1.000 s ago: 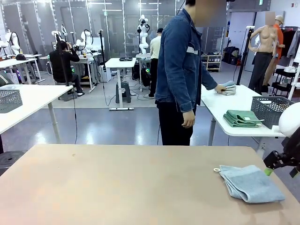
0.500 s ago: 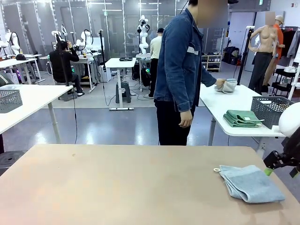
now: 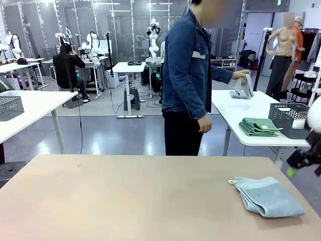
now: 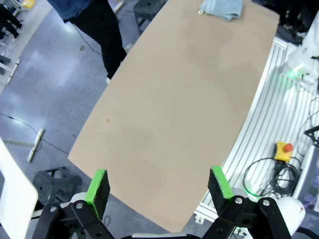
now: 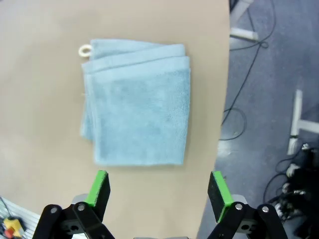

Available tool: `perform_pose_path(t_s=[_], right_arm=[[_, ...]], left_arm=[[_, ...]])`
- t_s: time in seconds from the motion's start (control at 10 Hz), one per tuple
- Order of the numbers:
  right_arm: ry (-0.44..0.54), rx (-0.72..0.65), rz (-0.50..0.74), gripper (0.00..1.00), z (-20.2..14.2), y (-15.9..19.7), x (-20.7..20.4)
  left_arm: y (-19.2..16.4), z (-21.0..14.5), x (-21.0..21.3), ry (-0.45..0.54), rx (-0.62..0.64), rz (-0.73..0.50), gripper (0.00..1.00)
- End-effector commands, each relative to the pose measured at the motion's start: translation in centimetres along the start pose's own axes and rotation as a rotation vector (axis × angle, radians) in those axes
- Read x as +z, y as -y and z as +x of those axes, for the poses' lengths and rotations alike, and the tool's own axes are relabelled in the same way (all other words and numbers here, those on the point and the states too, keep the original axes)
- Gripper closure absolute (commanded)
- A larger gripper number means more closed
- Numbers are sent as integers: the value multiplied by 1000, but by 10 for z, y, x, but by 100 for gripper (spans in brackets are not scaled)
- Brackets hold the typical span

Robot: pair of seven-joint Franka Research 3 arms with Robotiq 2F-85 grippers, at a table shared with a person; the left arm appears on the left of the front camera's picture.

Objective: Fold the towels and place them in the basket.
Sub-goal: When a person lays out a Towel with hook on the table, fold it in half twice.

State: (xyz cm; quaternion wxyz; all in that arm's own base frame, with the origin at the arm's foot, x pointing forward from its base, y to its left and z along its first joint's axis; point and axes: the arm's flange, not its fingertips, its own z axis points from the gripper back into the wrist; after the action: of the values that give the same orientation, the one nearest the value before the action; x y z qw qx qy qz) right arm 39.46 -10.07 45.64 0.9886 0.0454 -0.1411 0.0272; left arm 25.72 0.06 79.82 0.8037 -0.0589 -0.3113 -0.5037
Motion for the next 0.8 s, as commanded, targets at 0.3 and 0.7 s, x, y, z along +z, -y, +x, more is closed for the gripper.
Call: perform_pose_path(t_s=[0.3, 0.7], right_arm=[[186, 320, 96, 1, -41, -40, 209], [276, 502, 150, 1, -115, -72, 278]], left_arm=[[1, 0, -1, 1, -1, 5, 0], [1, 0, -1, 1, -1, 5, 0]])
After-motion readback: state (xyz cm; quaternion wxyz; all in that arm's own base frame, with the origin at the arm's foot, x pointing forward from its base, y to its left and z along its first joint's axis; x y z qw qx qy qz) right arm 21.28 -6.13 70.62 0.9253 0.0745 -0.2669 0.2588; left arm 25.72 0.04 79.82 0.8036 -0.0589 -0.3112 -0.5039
